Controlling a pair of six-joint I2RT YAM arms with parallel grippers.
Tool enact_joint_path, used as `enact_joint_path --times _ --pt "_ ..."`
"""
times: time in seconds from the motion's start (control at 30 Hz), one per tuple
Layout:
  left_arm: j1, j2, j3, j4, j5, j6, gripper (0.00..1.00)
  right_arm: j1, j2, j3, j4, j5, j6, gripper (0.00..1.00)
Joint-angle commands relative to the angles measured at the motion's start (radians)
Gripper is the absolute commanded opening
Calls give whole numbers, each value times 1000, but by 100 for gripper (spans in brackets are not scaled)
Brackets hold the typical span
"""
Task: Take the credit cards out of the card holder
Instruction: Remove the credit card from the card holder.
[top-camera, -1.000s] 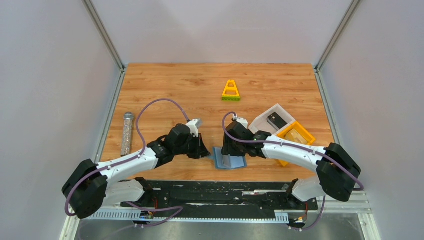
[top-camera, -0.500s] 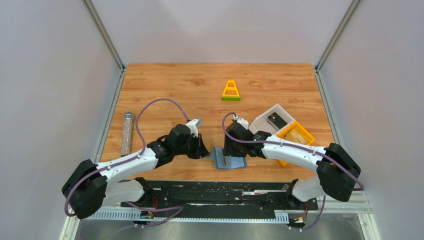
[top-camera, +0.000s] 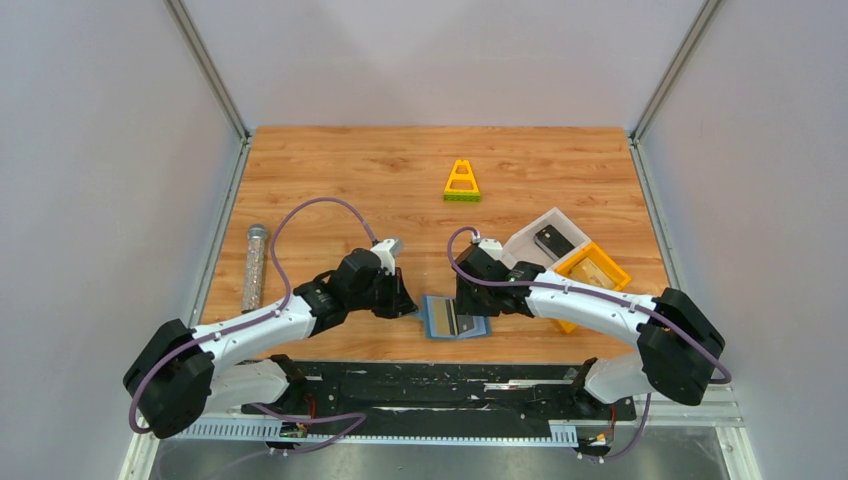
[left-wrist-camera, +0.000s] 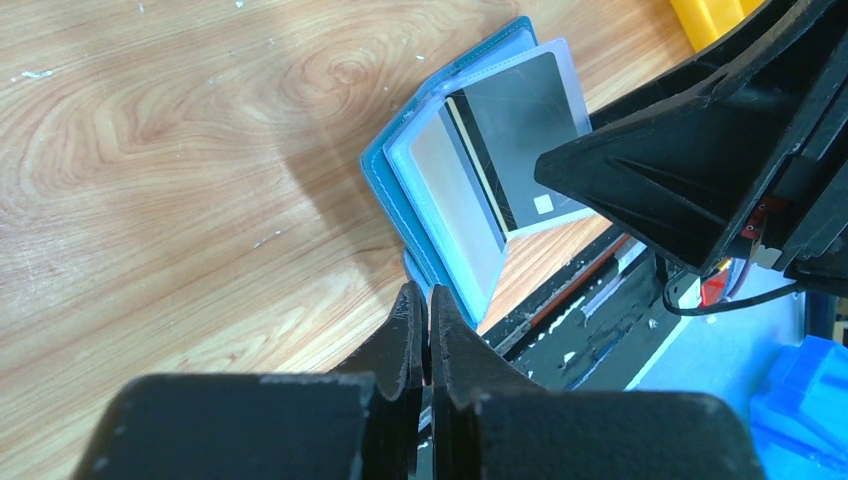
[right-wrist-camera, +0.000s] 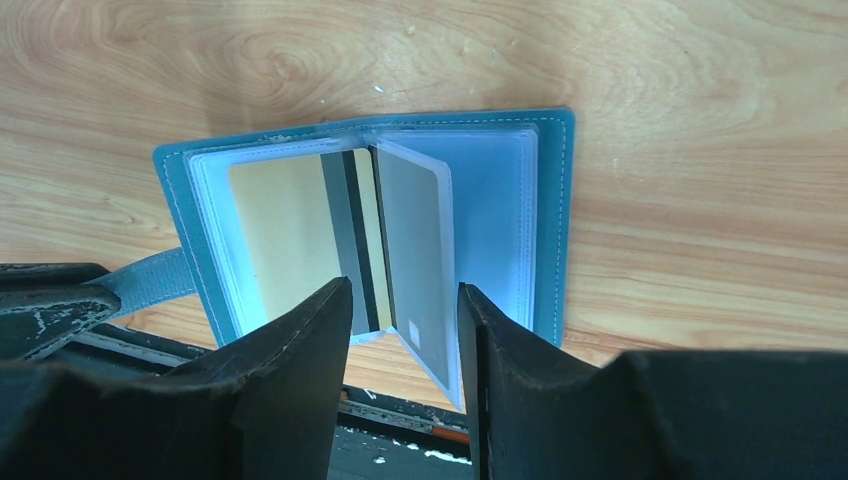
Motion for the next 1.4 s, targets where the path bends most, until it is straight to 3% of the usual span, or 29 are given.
enact_joint_path --times 0.0,0.3,0.43,0.5,0.63,0.9,1.37 --pt "-4 -25 3 6 -21 20 0 4 -26 2 -10 31 -1 44" --pt "-4 -37 23 -51 -70 23 25 -1 -38 31 -95 80 19 45" --pt "-4 -51 54 -104 -88 36 47 -8 -72 48 -138 95 17 45" --pt "-4 -59 59 -107 -81 38 50 -9 -95 54 -139 92 9 46" --pt "-4 -47 46 -35 -40 27 49 -20 -116 51 -94 62 -28 45" --pt "-5 80 31 119 48 10 37 -60 -86 9 112 -139 -113 32" --pt "-4 253 9 235 85 8 20 -152 21 -99 358 -368 -122 31"
